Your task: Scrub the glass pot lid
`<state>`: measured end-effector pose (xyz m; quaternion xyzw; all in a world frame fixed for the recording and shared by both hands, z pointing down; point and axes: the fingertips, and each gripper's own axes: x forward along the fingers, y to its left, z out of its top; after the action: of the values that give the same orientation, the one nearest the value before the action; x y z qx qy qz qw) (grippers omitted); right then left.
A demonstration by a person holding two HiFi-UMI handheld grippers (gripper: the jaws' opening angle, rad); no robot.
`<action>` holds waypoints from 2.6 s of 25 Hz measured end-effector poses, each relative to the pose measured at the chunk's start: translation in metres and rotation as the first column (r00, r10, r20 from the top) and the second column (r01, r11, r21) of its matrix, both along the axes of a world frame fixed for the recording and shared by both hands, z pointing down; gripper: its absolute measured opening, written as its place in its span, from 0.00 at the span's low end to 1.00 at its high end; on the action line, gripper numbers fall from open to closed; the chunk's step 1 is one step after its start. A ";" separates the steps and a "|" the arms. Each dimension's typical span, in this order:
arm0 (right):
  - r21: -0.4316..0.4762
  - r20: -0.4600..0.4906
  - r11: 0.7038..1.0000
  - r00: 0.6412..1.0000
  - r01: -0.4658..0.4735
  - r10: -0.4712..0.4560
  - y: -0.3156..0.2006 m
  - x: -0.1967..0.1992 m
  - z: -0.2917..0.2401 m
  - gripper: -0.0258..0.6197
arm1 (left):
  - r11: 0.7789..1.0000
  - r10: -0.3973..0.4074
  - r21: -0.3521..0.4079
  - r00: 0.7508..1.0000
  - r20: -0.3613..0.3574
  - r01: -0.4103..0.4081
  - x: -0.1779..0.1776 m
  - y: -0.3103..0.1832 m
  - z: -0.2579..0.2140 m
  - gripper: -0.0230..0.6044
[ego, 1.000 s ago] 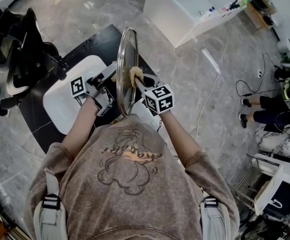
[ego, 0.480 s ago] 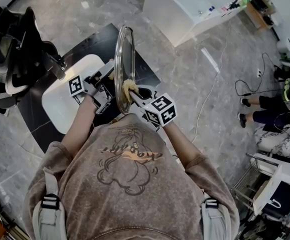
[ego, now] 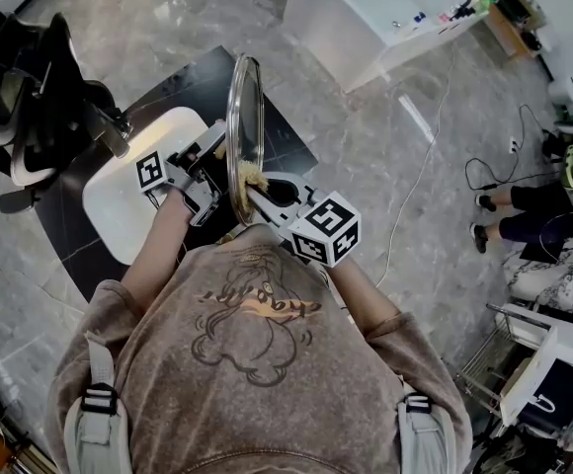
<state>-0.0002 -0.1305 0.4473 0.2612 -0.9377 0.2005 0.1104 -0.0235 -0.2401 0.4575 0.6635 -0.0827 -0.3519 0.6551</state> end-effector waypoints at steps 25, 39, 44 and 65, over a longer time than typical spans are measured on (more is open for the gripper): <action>0.106 0.080 0.966 0.971 -0.234 0.226 -0.105 0.010 -0.032 0.11 | 0.997 0.071 0.012 0.997 -0.034 -0.071 0.012 0.011 0.006 0.32; 0.037 -0.013 0.943 0.943 -0.331 0.332 -0.133 0.029 0.046 0.11 | 0.997 0.071 -0.012 0.997 -0.034 -0.071 0.011 0.012 0.015 0.32; 0.015 -0.067 0.948 0.945 -0.319 0.319 -0.129 0.031 0.064 0.11 | 0.998 0.064 -0.015 0.997 -0.050 -0.065 0.008 0.006 0.011 0.32; -0.021 -0.039 0.987 0.986 -0.162 0.161 -0.048 0.007 0.038 0.11 | 1.000 0.022 -0.012 0.999 -0.029 -0.022 0.003 0.001 0.011 0.32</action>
<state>0.0066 -0.1789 0.4857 0.3385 -0.9089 0.2151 0.1145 -0.0206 -0.2395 0.4689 0.6551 -0.0680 -0.3537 0.6641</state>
